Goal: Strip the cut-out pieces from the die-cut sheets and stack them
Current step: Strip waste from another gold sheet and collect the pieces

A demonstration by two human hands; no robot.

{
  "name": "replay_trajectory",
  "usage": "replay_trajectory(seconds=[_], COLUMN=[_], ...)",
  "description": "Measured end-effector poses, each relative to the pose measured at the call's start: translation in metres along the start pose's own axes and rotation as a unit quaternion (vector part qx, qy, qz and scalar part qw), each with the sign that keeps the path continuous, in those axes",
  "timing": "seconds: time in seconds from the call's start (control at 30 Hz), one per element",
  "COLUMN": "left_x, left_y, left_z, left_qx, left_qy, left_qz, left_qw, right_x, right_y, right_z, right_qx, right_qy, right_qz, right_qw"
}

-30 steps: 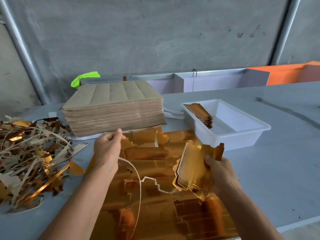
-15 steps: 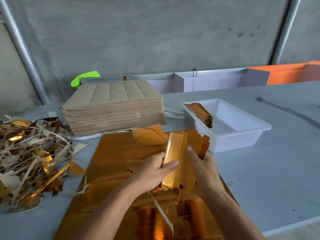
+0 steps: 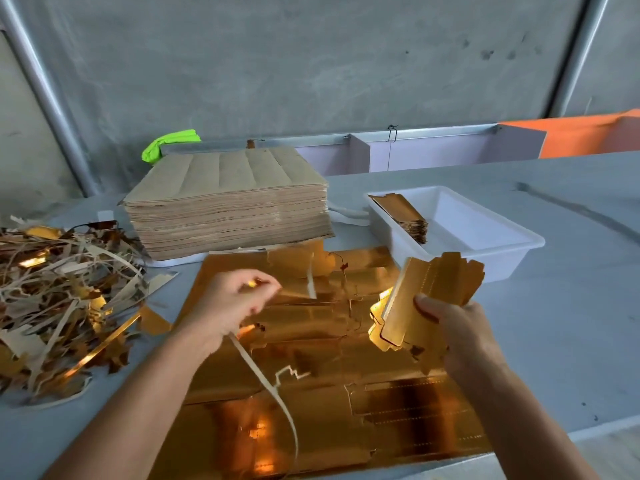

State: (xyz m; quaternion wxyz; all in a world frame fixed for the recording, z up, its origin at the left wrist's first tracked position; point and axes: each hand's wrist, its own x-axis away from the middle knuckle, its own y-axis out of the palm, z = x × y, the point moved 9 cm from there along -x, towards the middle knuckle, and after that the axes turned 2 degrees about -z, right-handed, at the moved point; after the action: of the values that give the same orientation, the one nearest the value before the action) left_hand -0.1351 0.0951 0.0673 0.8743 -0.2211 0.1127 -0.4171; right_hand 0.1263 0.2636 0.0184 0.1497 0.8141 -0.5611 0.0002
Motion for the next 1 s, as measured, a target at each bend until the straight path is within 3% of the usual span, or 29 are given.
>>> replay_trajectory(seconds=[0.1,0.17,0.3,0.5,0.57,0.67,0.83,1.0], left_x=[-0.001,0.001,-0.003,-0.008,-0.008,-0.01,0.003,0.046], left_y=[-0.044,-0.055,-0.044,-0.011,0.002,0.009,0.029,0.086], left_z=[-0.03,-0.05,-0.063,-0.056,-0.046,-0.03,0.002,0.008], left_qx=[0.066,-0.04,-0.246,-0.479,-0.479,-0.417,-0.349,-0.348], left_qy=[-0.057,-0.098,-0.098,-0.002,0.052,0.085,0.155,0.143], left_qz=[0.163,0.193,0.118,0.011,-0.017,-0.041,-0.057,-0.255], left_qw=[0.983,0.975,0.957,0.878,0.876,0.904,0.922,0.891], right_x=[-0.001,-0.001,-0.005,-0.015,-0.02,-0.023,-0.018,-0.006], right_y=[0.001,0.005,0.023,0.045,0.052,0.057,0.033,0.012], right_z=[0.0,0.002,0.009,0.014,0.014,0.015,0.016,0.014], right_qx=[0.01,0.028,0.08,0.138,0.137,0.119,0.107,0.086], right_qy=[-0.005,-0.01,-0.002,-0.007,-0.004,0.012,0.02,0.013], right_qz=[-0.004,-0.006,-0.018,-0.022,-0.029,-0.032,0.012,0.033], right_qw=[1.0,1.0,0.997,0.99,0.99,0.992,0.994,0.996])
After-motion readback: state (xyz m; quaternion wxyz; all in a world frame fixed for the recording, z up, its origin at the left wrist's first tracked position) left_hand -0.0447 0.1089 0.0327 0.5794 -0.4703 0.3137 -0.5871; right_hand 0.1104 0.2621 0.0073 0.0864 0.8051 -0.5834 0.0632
